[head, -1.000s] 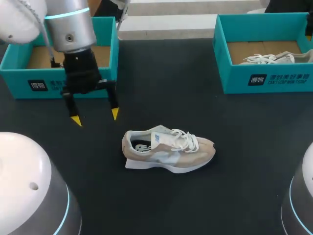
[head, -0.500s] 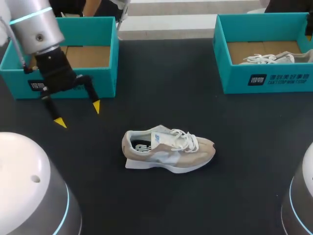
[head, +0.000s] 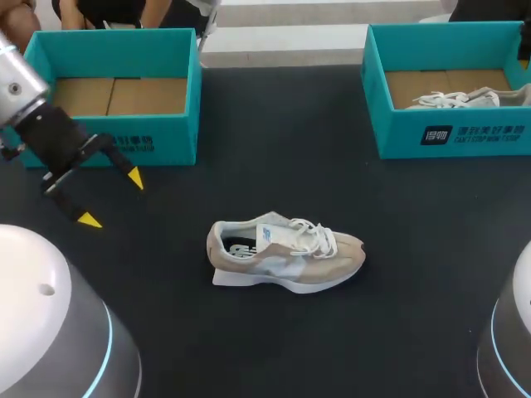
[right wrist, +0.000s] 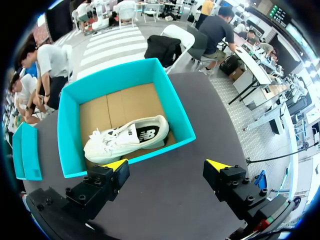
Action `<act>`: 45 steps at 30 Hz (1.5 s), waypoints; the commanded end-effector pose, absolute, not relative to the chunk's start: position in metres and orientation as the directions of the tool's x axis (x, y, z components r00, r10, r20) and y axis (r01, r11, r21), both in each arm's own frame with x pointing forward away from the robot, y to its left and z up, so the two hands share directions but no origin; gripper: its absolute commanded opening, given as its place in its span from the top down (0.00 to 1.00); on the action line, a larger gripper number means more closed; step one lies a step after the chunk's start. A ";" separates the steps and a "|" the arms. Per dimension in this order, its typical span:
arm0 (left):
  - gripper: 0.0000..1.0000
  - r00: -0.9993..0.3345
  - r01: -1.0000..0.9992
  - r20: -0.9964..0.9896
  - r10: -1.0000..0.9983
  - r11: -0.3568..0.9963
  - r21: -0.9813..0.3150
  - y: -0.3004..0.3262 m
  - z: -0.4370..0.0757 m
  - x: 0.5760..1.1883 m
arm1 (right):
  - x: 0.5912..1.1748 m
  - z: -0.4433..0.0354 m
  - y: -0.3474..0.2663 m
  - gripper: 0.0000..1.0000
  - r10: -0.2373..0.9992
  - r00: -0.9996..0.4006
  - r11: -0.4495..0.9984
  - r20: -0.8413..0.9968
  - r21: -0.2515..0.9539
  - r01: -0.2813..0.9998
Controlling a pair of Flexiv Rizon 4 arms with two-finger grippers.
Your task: Take the shoe out of the shoebox, open the shoe tongue, remove and reinsert the insole, then place the shoe into the shoebox
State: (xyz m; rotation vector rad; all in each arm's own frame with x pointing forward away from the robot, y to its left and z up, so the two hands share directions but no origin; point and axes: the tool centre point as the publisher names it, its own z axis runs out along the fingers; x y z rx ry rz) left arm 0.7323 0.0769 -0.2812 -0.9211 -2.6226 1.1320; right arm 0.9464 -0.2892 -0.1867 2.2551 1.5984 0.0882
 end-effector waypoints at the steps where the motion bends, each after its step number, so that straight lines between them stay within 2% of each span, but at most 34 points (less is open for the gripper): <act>1: 0.00 -0.940 0.329 -0.222 0.260 0.513 -0.793 0.093 -0.294 0.729 | 0.946 -0.187 -0.290 0.00 0.922 0.353 -0.285 -0.161 0.336 0.898; 16: 0.00 -0.983 0.180 -0.170 0.066 0.521 -0.835 0.122 -0.317 0.737 | 0.946 -0.187 -0.290 0.00 0.922 0.353 -0.285 -0.161 0.336 0.898; 30: 0.00 -0.996 0.079 -0.089 0.002 0.483 -0.872 0.131 -0.355 0.718 | 0.946 -0.187 -0.290 0.00 0.922 0.353 -0.285 -0.161 0.336 0.898; 45: 0.00 -0.997 0.058 -0.072 -0.012 0.453 -0.890 0.131 -0.359 0.717 | 0.946 -0.187 -0.290 0.00 0.922 0.353 -0.285 -0.161 0.336 0.898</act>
